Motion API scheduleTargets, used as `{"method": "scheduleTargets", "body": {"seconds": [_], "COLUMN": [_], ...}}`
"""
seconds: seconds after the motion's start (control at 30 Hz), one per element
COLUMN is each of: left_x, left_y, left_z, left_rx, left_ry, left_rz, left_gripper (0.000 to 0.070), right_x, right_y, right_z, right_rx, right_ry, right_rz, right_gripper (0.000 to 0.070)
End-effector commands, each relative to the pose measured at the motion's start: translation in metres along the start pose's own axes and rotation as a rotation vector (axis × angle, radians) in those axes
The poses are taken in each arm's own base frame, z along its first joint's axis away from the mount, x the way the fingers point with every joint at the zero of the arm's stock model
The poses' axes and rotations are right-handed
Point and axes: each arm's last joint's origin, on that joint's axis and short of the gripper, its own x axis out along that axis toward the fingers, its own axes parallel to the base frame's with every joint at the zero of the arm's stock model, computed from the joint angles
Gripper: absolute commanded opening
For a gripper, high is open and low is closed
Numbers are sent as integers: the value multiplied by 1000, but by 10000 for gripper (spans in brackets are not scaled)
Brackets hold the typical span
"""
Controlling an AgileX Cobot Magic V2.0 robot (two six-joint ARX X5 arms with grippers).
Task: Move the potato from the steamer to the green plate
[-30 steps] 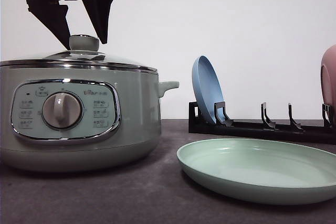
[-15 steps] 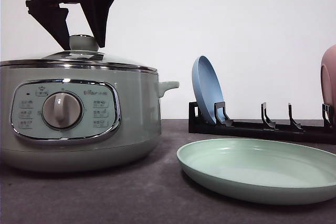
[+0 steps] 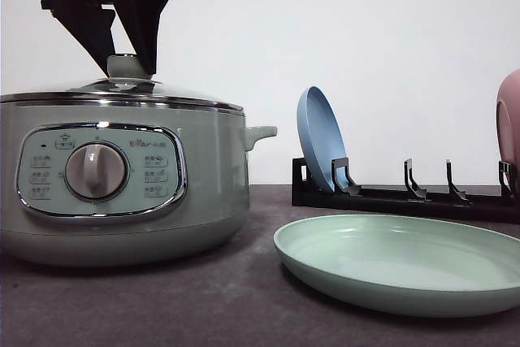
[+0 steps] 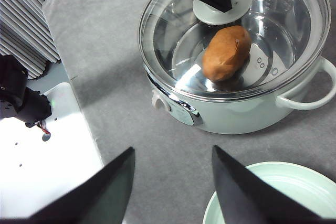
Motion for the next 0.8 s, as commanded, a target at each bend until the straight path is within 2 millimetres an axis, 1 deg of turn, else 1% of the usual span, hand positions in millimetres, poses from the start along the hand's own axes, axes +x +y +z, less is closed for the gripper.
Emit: {"method": "scheduleTargets", "body": {"seconds": [0.0,0.2,0.33,0.6,0.77], "left_x": [3,1,-5,-38,-64], "left_y": [-1,-1,-1,2,12], "left_z": [4,4,4,-3,-14], "left_rx": [-7,-6,-6,-17,-46], "left_ry": [14,10,-29,-143,-209], "left_rz": [1,1,2,11,37], "left_gripper": [2,2,2,2,2], "right_x": [2,2,2,2,2], "right_y": [1,1,1,1,1], "right_z": [4,5,4,5,5], "right_rx": [-19,-22,-21,-21,-21], "right_ry": [-4,-10,-10,-10,-11], "right_rz": [4,4,4,4,4], "right_gripper": [289,289,289,289,289]}}
